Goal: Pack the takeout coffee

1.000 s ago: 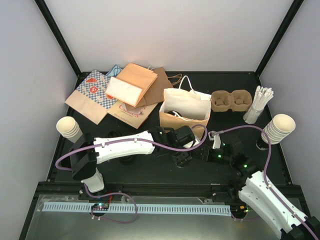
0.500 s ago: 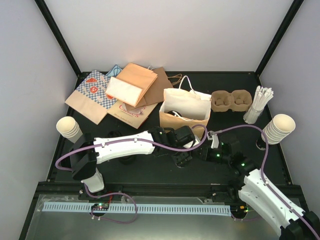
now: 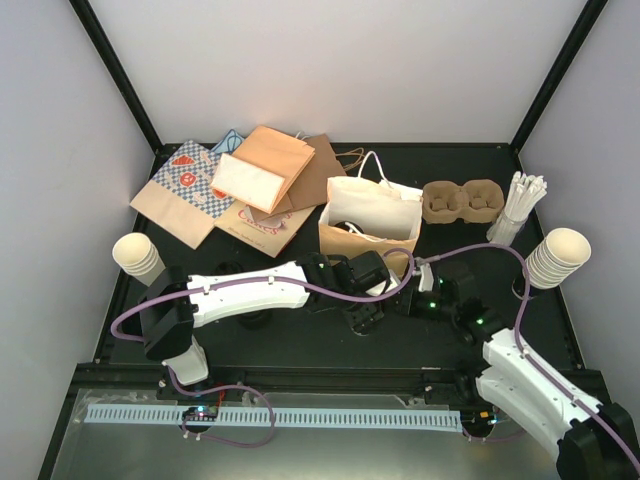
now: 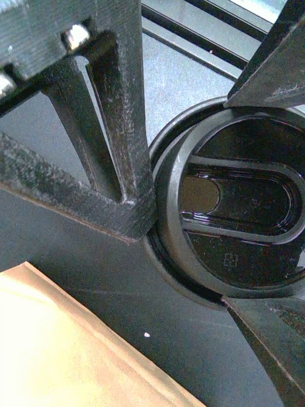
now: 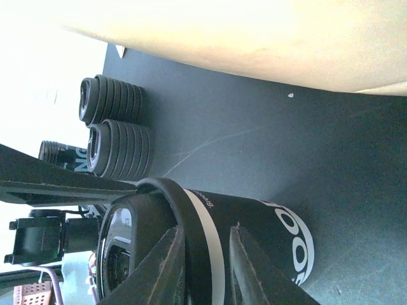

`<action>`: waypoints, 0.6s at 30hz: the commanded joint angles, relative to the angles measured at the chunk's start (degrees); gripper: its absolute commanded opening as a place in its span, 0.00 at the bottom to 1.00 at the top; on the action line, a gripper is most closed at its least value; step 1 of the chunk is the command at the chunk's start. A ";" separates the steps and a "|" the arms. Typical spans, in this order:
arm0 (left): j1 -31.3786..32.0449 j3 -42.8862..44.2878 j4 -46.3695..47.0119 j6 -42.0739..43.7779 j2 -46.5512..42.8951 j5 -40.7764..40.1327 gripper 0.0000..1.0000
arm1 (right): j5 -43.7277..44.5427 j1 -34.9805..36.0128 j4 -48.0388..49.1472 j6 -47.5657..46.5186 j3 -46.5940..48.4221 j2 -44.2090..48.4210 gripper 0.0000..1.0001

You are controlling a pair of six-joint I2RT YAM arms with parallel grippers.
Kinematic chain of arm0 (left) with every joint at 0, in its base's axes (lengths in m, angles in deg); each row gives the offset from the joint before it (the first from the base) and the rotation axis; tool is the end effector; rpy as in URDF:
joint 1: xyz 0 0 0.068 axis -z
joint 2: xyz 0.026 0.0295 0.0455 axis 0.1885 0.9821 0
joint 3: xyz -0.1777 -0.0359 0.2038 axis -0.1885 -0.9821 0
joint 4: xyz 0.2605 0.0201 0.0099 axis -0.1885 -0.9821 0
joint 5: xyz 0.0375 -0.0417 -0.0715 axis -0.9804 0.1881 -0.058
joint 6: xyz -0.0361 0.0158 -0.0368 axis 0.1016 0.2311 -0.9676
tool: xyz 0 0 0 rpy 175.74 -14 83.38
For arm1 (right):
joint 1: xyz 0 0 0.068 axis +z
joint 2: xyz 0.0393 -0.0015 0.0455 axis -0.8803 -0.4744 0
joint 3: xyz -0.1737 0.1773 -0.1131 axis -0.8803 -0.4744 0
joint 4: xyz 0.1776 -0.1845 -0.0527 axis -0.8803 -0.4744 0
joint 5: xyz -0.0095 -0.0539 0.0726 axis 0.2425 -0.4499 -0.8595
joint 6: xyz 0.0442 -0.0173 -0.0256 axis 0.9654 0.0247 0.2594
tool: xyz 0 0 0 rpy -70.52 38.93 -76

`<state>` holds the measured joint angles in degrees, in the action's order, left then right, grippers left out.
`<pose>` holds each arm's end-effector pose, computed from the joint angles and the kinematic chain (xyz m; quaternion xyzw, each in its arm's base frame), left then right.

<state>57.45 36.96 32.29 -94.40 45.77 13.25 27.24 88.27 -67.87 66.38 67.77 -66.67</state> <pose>0.1295 -0.3240 0.2492 0.4891 0.8408 -0.1361 0.1879 0.1287 0.0857 0.1785 0.0057 0.8653 0.4541 0.2123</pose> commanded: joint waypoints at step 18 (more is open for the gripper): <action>0.41 -3.15 -1.09 0.50 2.13 3.58 0.72 | 1.33 -0.05 -5.82 -2.11 -7.85 1.15 0.20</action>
<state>57.34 36.21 33.14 -94.80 45.47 13.45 25.43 87.61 -55.87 67.02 61.39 -66.27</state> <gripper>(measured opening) 0.755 0.197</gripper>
